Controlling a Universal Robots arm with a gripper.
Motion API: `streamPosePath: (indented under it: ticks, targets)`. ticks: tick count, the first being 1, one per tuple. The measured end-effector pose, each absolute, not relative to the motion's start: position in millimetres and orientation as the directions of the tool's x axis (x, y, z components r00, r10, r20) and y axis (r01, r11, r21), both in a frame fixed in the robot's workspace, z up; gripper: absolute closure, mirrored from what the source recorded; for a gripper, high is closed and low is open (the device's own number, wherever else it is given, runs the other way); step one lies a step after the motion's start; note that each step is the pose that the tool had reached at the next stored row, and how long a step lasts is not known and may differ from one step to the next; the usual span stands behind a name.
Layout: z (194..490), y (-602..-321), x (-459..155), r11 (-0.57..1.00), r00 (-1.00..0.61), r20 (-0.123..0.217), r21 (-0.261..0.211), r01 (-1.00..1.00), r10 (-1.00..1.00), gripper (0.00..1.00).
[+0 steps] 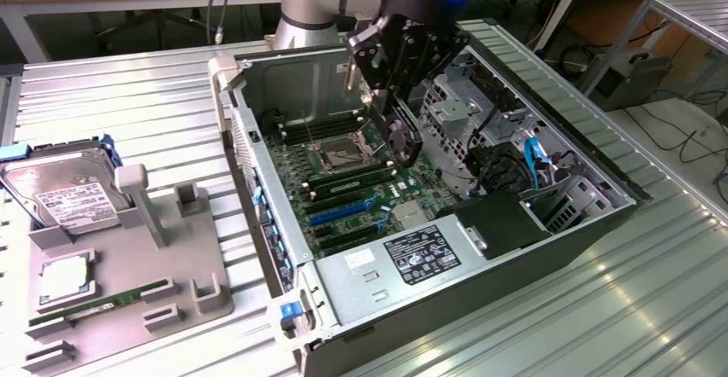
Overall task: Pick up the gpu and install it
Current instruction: 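Pick up the gpu and move the gpu toward the slot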
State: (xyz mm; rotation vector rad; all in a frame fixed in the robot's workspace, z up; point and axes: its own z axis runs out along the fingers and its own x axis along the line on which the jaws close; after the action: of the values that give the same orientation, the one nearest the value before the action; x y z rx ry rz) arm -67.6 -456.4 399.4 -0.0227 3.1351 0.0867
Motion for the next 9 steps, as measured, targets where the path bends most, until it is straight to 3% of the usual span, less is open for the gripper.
streamPosePath:
  ticks: [9]
  targets:
    - [389.8,-456.1,-57.1,0.998,-1.0,-0.002,0.055,-0.014,-0.014,0.74]
